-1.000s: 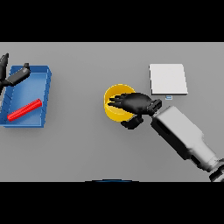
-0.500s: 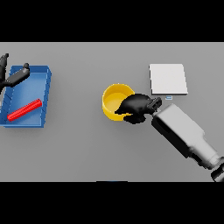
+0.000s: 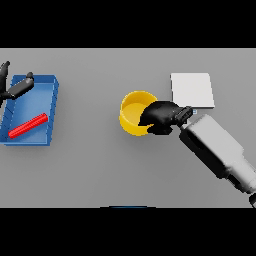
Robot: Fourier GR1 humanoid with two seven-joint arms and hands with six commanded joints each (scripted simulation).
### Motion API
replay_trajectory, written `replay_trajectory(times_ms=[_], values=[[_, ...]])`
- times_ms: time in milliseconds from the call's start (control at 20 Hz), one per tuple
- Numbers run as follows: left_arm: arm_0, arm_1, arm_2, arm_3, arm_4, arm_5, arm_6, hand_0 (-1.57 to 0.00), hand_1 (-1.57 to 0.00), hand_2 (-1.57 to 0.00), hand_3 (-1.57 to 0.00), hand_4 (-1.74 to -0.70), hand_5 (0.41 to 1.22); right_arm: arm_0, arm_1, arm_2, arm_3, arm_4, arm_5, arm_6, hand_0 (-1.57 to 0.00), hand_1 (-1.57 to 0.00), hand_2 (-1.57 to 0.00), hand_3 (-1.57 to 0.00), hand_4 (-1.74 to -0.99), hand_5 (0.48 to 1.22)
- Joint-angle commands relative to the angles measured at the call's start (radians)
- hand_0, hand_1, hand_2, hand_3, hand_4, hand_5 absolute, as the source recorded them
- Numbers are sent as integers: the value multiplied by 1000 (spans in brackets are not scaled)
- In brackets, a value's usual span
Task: Pick up the red beaker and tilt it to pour out 1 green nut into yellow bowl. Pick up the yellow bowl and place it on the metallic measuring scale.
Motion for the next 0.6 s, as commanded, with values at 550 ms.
replay_trajectory(times_ms=[550], values=[[8, 26, 1, -22, -5, -5, -5, 1, 1, 1, 1, -800, 723, -19, -137, -86, -213, -91, 94, 105, -1569, -1569, -1564, -1238, -1719, 1220]])
